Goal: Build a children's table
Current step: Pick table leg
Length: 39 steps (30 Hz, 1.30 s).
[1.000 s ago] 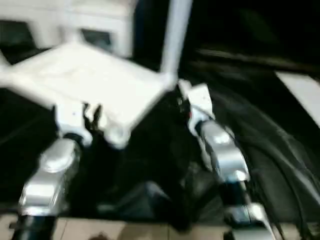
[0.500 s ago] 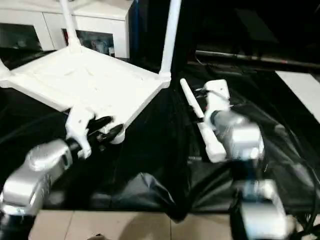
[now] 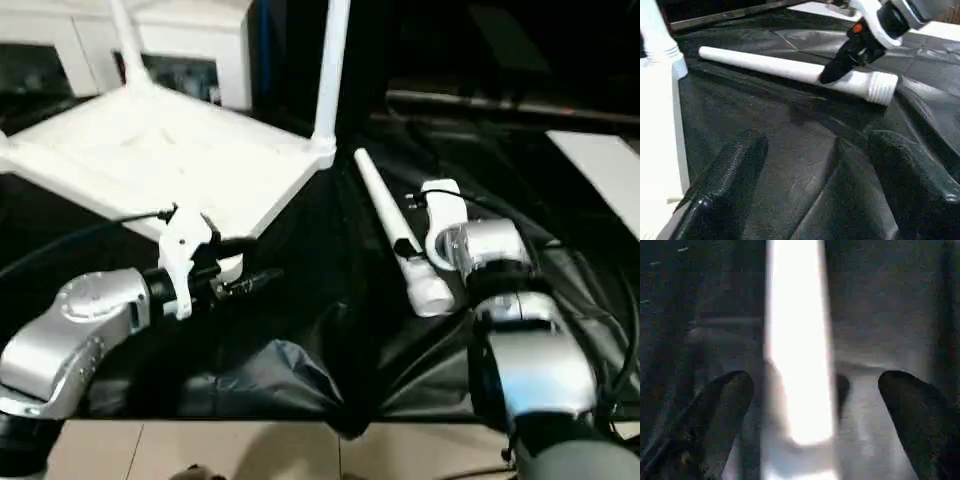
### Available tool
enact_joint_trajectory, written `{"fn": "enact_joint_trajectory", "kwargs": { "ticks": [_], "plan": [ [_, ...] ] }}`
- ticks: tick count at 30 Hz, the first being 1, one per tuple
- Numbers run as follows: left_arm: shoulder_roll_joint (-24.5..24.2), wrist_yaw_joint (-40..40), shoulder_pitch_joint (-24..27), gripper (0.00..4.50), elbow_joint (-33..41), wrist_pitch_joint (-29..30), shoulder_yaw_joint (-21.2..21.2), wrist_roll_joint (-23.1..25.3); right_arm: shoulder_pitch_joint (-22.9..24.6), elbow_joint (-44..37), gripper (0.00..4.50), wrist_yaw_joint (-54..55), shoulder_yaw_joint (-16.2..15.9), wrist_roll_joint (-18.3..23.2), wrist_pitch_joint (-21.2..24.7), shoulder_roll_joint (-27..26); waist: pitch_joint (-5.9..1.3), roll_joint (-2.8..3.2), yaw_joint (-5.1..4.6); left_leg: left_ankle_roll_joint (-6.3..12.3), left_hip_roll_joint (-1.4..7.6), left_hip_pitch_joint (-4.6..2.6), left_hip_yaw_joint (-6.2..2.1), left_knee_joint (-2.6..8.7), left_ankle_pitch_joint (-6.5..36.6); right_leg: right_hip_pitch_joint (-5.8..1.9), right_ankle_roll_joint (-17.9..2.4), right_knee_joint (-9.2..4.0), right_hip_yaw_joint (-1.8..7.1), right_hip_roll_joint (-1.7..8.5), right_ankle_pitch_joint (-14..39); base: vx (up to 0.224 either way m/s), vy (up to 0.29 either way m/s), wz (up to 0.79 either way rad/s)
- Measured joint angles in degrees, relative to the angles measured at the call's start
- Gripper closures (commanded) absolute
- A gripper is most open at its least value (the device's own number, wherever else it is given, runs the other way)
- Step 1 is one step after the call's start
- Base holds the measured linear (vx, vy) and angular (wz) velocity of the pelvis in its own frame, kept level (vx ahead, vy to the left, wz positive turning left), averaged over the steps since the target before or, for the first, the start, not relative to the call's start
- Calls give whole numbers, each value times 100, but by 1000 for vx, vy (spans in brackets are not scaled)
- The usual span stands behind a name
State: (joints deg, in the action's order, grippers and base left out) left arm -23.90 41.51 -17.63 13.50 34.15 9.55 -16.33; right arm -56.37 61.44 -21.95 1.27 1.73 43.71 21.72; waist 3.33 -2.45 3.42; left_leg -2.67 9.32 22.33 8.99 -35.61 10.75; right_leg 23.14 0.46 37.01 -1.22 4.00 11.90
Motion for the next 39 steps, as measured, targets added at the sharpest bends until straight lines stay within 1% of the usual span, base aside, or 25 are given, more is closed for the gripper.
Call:
{"fn": "enact_joint_trajectory", "kwargs": {
  "ticks": [2, 4, 6, 8, 11, 12, 13, 15, 18, 19, 20, 22, 23, 24, 26, 28, 30, 34, 37, 38, 39],
  "plan": [
    [-36, 120, 20, 83, 183, 186, 8, -185, -130, 284, 0, -359, 58, 84, 64, 15, 1, -7, 8, 1, 16, -2, 22, -1, -1, 0, -1, 1, 0, 0, 1, 0, 0, 0],
    [-35, 185, 23, 83, 292, 304, 36, -291, -179, 403, 0, -608, 60, 111, 101, 32, 2, -10, 11, 1, 45, -8, 68, -1, -7, -2, -4, 2, 0, 1, -1, 0, 0, 0],
    [-35, 204, 25, 82, 328, 364, 41, -373, -185, 486, 28, -785, 51, 97, 113, 33, 3, -13, 20, 0, 59, -13, 89, -2, -14, -4, -5, 4, 0, 2, -3, 0, 0, 0],
    [-35, 204, 25, 82, 338, 460, 42, -422, -209, 673, 39, -877, 21, 68, 106, 36, 3, -15, 23, -6, 60, -13, 92, -2, -20, -4, -8, 5, 0, 5, -5, 0, 0, 0],
    [-35, 207, 24, 82, 370, 521, 42, -431, -211, 832, 73, -914, -64, -14, 92, 61, 4, -18, 23, -7, 60, -13, 94, -2, -21, -4, -10, 5, 0, 6, -6, 0, 0, 0],
    [-41, 219, 24, 56, 375, 558, 46, -436, -211, 886, 81, -938, -86, -34, 83, 81, 4, -20, 21, -7, 60, -12, 94, -2, -21, -4, -10, 5, 0, 6, -6, 0, 0, 0],
    [-48, 236, 24, 50, 378, 577, 49, -439, -212, 914, 85, -951, -108, -41, 77, 99, 5, -22, 21, -7, 60, -12, 95, -2, -21, -3, -10, 5, 0, 6, -6, 0, 0, 0],
    [-85, 271, 24, 44, 409, 635, 55, -482, -226, 965, 106, -986, -113, -59, 69, 124, 8, -28, 21, -7, 62, -11, 94, -1, -21, -2, -10, 5, -1, 5, -6, 0, 0, 0],
    [-135, 272, 24, 5, 526, 738, 75, -552, -256, 1073, 136, -987, -105, -90, 56, 135, 8, -29, 17, -6, 62, -10, 95, -1, -21, -1, -10, 4, -1, 5, -6, 0, 0, 0],
    [-141, 273, 23, 1, 546, 761, 87, -570, -256, 1096, 136, -988, -105, -93, 56, 134, 8, -28, 15, -6, 62, -10, 96, -1, -20, -1, -10, 4, -1, 6, -6, 0, 0, 0],
    [-140, 273, 23, 0, 546, 782, 97, -595, -256, 1119, 160, -987, -103, -105, 54, 134, 8, -28, 14, -7, 62, -10, 96, -1, -21, 0, -10, 4, -1, 6, -6, 0, 0, 0],
    [-130, 269, 15, 0, 541, 784, 98, -591, -256, 1126, 166, -983, -75, -105, 47, 135, 9, -32, 13, -7, 63, -10, 96, -1, -21, 0, -10, 5, -1, 6, -6, 0, 0, 0],
    [-119, 264, -6, 0, 534, 784, 98, -584, -255, 1126, 180, -966, -41, -91, 46, 137, 9, -33, 14, -7, 63, -10, 97, -1, -21, 0, -10, 5, -1, 5, -6, 0, 0, 0],
    [-106, 251, -31, 0, 526, 784, 98, -580, -255, 1127, 180, -930, 12, -70, 46, 141, 10, -35, 15, -7, 63, -10, 97, -1, -21, 0, -10, 5, -1, 6, -6, 0, 0, 0],
    [-80, 204, -84, 0, 523, 784, 97, -579, -254, 1126, 203, -867, 114, 13, 46, 169, 12, -39, 16, -7, 63, -10, 97, -1, -21, 0, -10, 5, -1, 6, -6, 0, 0, 0],
    [-75, 183, -108, 0, 523, 788, 96, -580, -250, 1127, 212, -814, 232, 96, 46, 209, 11, -42, 19, -7, 63, -9, 97, -1, -21, 0, -10, 4, -1, 6, -6, 0, 0, 0],
    [-77, 147, -108, 0, 513, 795, 94, -580, -224, 1127, 243, -729, 388, 182, 46, 274, 12, -40, 35, -7, 63, -8, 97, -1, -21, 0, -10, 3, -1, 6, -6, 0, 0, 0],
    [-55, 103, -121, 0, 353, 798, 92, -578, -133, 1116, 255, -658, 654, 367, 49, 420, 13, -33, 39, -7, 63, -9, 98, -1, -21, 0, -10, 4, -1, 5, -6, 0, 0, 0],
    [81, 19, -213, 0, 202, 791, 84, -575, 176, 893, 259, -699, 913, 568, -102, 516, 13, -32, 54, -7, 63, -8, 98, -1, -21, -1, -10, 3, -1, 6, -6, 0, 0, 0],
    [209, -58, -317, 0, 89, 776, 32, -576, 360, 697, 259, -742, 1078, 717, -239, 542, 14, -30, 77, -7, 63, -8, 101, -3, -21, -1, -10, 3, 0, 6, -7, 0, 0, 0],
    [286, -107, -373, 0, 47, 768, -2, -594, 459, 535, 260, -790, 1166, 800, -299, 540, 13, -28, 80, -7, 63, -9, 102, -2, -22, -1, -10, 3, 1, 7, -8, 0, 0, 0]
  ]
}}
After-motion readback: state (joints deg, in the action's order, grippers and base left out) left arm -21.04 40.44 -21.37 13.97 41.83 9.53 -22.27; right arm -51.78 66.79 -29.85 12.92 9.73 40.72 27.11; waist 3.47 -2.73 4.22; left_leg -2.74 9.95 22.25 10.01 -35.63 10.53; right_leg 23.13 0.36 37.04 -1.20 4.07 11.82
